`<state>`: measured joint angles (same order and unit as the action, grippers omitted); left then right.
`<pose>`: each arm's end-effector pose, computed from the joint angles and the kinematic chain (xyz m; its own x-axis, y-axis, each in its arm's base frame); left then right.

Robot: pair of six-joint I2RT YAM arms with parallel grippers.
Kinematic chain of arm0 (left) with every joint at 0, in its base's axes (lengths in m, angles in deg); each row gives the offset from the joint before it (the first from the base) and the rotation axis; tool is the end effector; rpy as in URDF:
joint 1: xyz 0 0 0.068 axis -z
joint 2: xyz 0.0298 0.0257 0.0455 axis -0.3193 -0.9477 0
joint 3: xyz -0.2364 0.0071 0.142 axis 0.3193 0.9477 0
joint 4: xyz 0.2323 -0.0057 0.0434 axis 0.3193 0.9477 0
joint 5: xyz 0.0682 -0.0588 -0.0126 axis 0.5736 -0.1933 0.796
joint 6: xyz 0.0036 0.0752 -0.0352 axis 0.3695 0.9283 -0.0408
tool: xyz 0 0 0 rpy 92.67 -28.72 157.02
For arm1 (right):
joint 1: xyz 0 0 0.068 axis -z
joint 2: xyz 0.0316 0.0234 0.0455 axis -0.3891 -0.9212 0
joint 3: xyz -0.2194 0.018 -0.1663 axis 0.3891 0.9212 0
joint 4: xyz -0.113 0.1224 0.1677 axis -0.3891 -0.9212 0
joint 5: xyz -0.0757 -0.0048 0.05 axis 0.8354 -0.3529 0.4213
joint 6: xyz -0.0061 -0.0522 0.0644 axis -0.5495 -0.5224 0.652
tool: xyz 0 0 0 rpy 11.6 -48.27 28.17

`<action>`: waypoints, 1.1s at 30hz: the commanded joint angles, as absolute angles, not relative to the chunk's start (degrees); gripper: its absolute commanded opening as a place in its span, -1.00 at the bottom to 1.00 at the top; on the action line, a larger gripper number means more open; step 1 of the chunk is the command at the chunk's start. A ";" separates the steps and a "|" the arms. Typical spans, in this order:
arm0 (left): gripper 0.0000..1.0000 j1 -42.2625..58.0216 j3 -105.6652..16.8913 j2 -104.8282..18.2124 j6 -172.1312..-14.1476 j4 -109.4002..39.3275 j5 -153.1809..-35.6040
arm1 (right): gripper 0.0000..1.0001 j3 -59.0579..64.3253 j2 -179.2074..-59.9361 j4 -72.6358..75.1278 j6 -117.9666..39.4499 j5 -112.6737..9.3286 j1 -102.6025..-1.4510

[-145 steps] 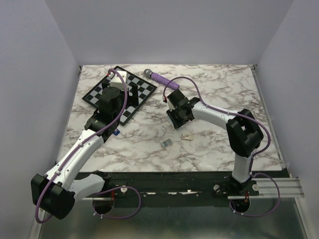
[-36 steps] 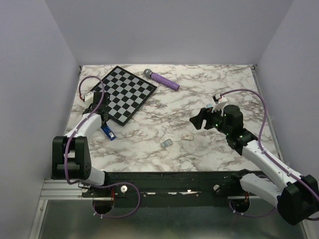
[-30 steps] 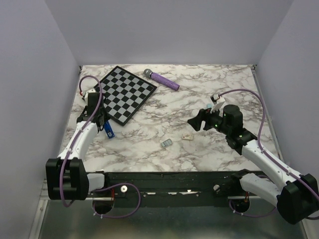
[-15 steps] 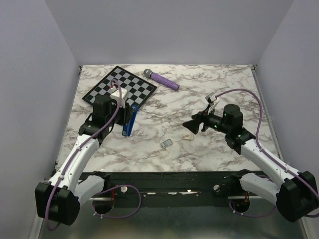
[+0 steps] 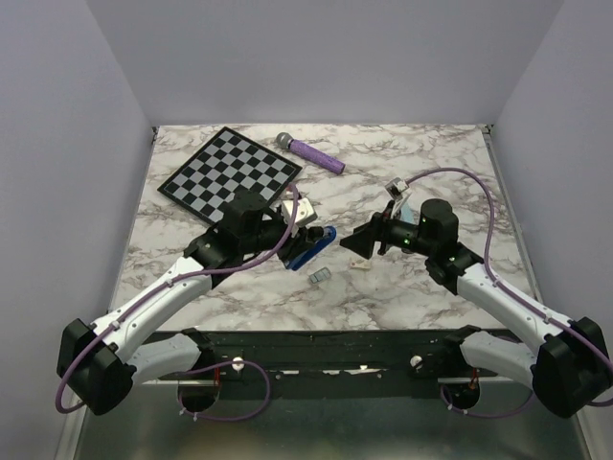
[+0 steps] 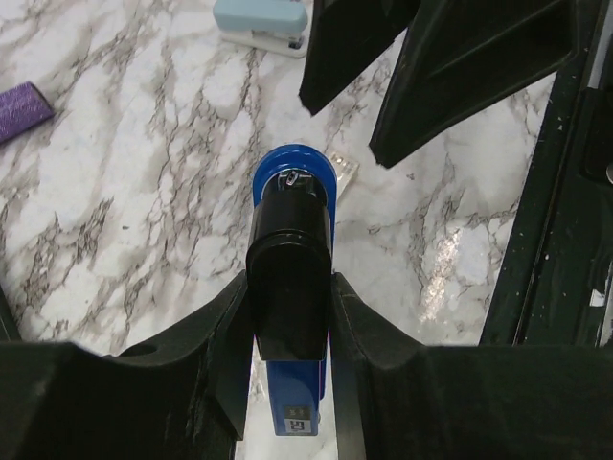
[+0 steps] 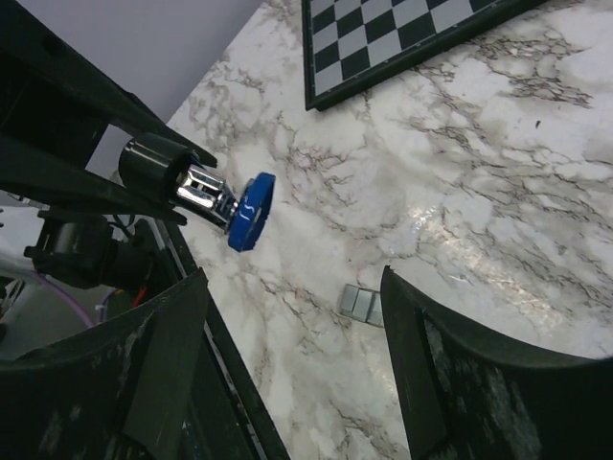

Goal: Load the staples into the stapler

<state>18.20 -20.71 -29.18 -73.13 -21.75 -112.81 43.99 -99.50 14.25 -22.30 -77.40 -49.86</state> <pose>0.1762 -0.1727 0.3016 -0.1951 0.3097 -0.9306 0.9023 0.4285 -0.0465 0.1981 0.1456 0.2694 -0.5459 0.1000 -0.8319 -0.6924 0.5053 0.5151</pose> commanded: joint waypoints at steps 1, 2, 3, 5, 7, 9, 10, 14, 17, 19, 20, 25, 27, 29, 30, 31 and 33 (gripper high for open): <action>-1.00 20.49 -25.13 -30.04 -68.29 -27.05 -115.40 | 0.59 41.00 -100.28 16.44 -21.10 -80.06 -51.38; -1.00 20.58 -25.48 -30.39 -67.94 -26.78 -116.01 | 0.59 40.83 -100.10 16.17 -24.51 -80.76 -51.38; -1.00 20.67 -26.00 -30.48 -67.07 -26.52 -117.23 | 0.59 40.83 -99.93 15.99 -26.63 -82.77 -51.38; -1.00 20.93 -26.36 -30.48 -66.53 -25.90 -118.29 | 0.59 40.21 -99.40 13.37 -31.71 -83.84 -51.46; -1.00 21.11 -26.36 -30.31 -66.01 -25.73 -119.78 | 0.59 39.60 -98.35 11.26 -34.63 -84.20 -51.46; -1.00 21.54 -26.18 -29.95 -66.00 -25.90 -120.14 | 0.57 39.60 -97.03 11.16 -36.66 -84.28 -51.46; -1.00 21.72 -26.10 -29.87 -65.57 -25.90 -120.23 | 0.56 39.51 -96.85 11.24 -36.93 -84.55 -51.46; -1.00 22.60 -25.83 -29.34 -65.65 -26.95 -118.39 | 0.44 37.75 -97.81 10.10 -33.34 -84.19 -51.55; -1.00 23.21 -25.39 -28.99 -66.09 -28.71 -116.99 | 0.36 37.40 -98.87 10.72 -30.18 -83.67 -51.99; -1.00 23.65 -25.39 -28.99 -66.00 -29.15 -116.63 | 0.31 37.40 -99.22 10.89 -28.85 -82.10 -52.34; -1.00 23.83 -25.39 -28.99 -66.09 -29.33 -116.54 | 0.26 37.40 -99.40 10.89 -28.15 -81.83 -52.43; -1.00 24.79 -25.48 -28.98 -66.09 -30.29 -115.49 | 0.07 37.40 -99.75 9.49 -25.25 -77.54 -52.43; -1.00 25.06 -25.39 -28.99 -66.09 -30.65 -115.31 | -0.06 37.92 -99.58 9.66 -24.02 -76.56 -52.52; -1.00 25.41 -25.39 -28.90 -66.09 -31.08 -115.22 | -0.27 38.19 -99.31 9.66 -21.57 -74.01 -52.52; -1.00 25.59 -25.30 -28.90 -66.09 -31.26 -115.14 | -0.34 38.45 -99.14 9.92 -20.59 -73.57 -52.52; -1.00 25.68 -25.30 -28.81 -66.09 -31.26 -115.22 | -0.38 38.89 -99.14 10.19 -19.54 -72.34 -52.52; -1.00 26.29 -25.39 -29.07 -65.92 -31.61 -115.05 | -0.48 39.42 -98.96 10.89 -17.08 -71.46 -52.52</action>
<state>24.78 -24.07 -30.80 -66.73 -25.73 -113.49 38.76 -99.22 10.81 -21.98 -78.10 -52.81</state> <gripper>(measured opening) 0.400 0.288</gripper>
